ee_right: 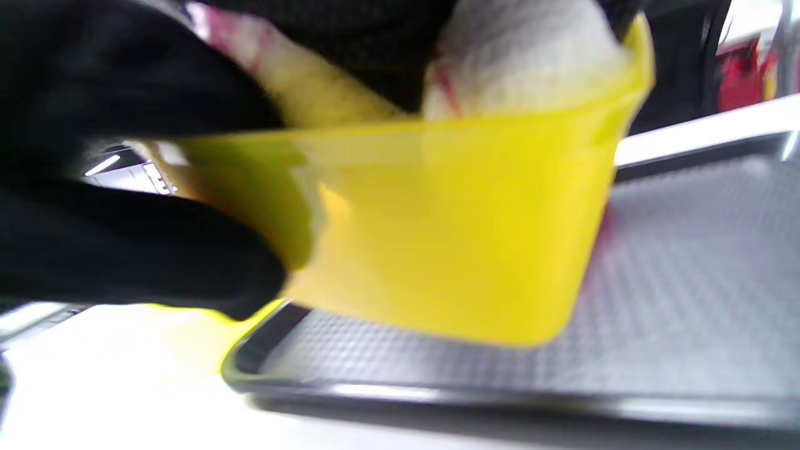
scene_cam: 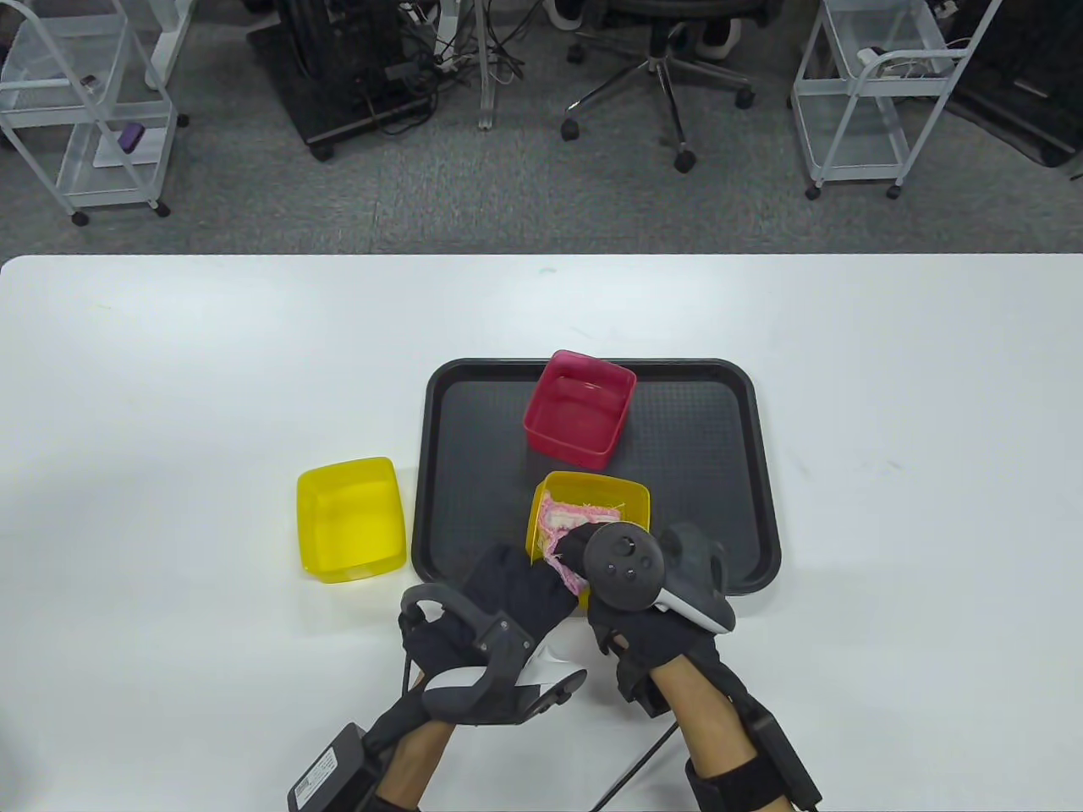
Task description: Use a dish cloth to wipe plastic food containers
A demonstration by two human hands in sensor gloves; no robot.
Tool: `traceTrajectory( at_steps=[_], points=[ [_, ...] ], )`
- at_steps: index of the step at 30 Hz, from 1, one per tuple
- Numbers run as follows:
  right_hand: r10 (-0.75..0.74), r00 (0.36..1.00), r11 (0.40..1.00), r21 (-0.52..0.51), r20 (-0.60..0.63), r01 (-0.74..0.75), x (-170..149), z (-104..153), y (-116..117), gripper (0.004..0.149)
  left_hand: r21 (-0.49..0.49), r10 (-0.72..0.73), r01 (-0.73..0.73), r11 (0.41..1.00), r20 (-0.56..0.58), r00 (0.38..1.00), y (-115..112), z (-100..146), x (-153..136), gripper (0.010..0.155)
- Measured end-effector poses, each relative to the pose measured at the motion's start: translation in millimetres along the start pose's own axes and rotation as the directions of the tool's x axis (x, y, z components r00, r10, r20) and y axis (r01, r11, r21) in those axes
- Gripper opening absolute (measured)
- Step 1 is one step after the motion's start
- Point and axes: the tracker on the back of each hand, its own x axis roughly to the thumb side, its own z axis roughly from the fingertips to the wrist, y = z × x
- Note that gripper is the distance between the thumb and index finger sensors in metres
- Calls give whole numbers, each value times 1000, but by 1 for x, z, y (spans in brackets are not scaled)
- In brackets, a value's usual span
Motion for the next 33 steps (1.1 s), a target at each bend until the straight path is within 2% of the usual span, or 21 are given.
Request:
traceTrajectory(
  at_steps=[2,4,6,8,9,10,12,14,15,17,19,20,22,23,25,28,30,32,33],
  points=[
    [89,996,991,-95,-23,-91,-1,0,3,42,3,22,-22,1000,12,1000,2,0,5,37],
    [101,994,979,-171,-50,-108,-5,1,4,42,21,8,-8,1000,23,1000,7,-1,10,38],
    [-31,998,985,-169,-56,21,-11,1,0,43,30,-5,4,1000,30,1000,9,-1,12,38],
    [-260,961,960,-137,-99,246,-21,2,-4,43,34,30,-31,999,24,999,11,0,13,38],
    [-426,898,902,-131,-109,411,-26,2,-4,44,41,31,-31,999,24,999,11,0,13,38],
    [-516,850,855,-117,-107,505,-29,2,-4,44,42,29,-30,999,23,999,12,0,13,38],
    [-723,683,689,-26,-103,725,-35,0,2,46,41,51,-51,998,6,999,10,-2,11,37],
    [-793,592,599,-5,-144,801,-39,0,7,47,38,52,-52,998,-8,999,8,-1,5,37],
    [-798,585,590,11,-146,808,-41,-1,8,47,35,65,-64,997,-15,998,6,-1,2,36],
    [-779,607,600,91,-160,795,-45,-1,11,46,17,69,-68,998,-26,997,3,0,-7,36],
    [-736,661,654,102,-147,750,-40,-1,10,44,13,47,-47,999,-21,999,0,2,-12,35],
    [-679,721,715,99,-136,692,-35,0,8,43,15,36,-36,999,-21,999,-1,3,-12,36],
    [-479,873,867,107,-90,487,-18,1,2,43,17,12,-12,1000,-21,1000,-1,4,-13,36],
    [-377,924,919,97,-70,382,-11,1,0,42,17,11,-10,1000,-23,1000,-1,4,-13,36],
    [-204,979,977,60,5,203,-1,2,-2,42,22,9,-8,1000,-30,1000,0,5,-13,36],
    [-71,997,997,26,18,71,4,2,1,41,23,15,-14,1000,-18,1000,2,5,-9,37],
    [-1,1000,999,-32,-15,0,4,2,3,42,20,35,-35,999,-4,999,4,5,-5,37],
    [68,996,982,-170,-66,-79,-1,3,4,43,32,79,-80,996,5,997,7,3,0,37],
    [70,995,978,-189,-73,-83,-3,3,3,43,33,82,-82,996,6,997,8,1,2,37]
  ],
)
